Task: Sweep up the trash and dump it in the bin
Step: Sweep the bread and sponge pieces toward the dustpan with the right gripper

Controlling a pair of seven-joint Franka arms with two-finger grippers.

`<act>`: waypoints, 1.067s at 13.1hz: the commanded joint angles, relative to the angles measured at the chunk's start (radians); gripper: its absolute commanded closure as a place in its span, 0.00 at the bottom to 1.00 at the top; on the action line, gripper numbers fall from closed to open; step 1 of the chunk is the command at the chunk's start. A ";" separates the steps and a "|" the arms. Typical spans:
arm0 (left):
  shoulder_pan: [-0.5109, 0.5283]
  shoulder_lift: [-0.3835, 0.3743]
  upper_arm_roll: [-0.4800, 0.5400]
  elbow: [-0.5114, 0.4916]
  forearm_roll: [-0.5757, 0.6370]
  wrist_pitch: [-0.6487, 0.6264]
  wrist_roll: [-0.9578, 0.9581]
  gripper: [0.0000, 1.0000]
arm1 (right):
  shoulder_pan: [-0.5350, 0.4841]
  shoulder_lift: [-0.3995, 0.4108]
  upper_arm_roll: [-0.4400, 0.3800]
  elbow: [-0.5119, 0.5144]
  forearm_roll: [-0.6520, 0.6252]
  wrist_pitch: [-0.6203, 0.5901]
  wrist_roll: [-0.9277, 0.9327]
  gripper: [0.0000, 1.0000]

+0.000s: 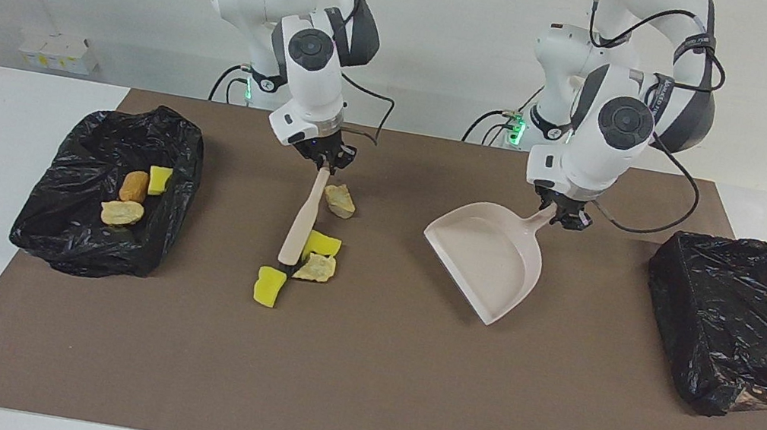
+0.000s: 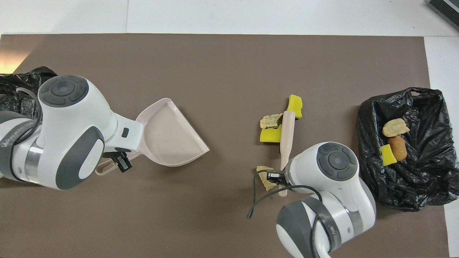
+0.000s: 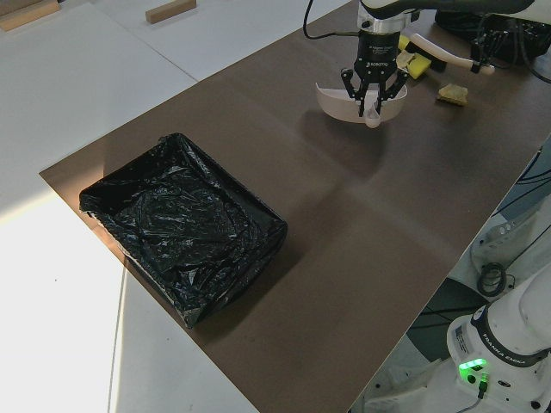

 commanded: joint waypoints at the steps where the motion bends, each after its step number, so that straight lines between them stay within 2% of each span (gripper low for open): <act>1: -0.004 -0.056 -0.003 -0.090 0.025 0.068 0.051 1.00 | -0.021 0.103 0.001 0.183 -0.042 -0.105 -0.018 1.00; 3: -0.005 -0.044 -0.003 -0.090 0.025 0.111 0.051 1.00 | -0.042 0.171 0.001 0.312 -0.102 -0.185 -0.062 1.00; 4: -0.008 -0.025 -0.003 -0.088 0.025 0.137 0.051 1.00 | -0.062 0.188 -0.001 0.337 -0.108 -0.188 -0.099 1.00; 10: -0.024 0.082 -0.003 -0.033 0.039 0.263 0.048 1.00 | -0.191 0.229 -0.001 0.355 -0.132 -0.106 -0.418 1.00; 14: -0.028 0.082 -0.003 -0.038 0.059 0.266 0.049 1.00 | -0.229 0.258 -0.001 0.352 -0.166 -0.077 -0.522 1.00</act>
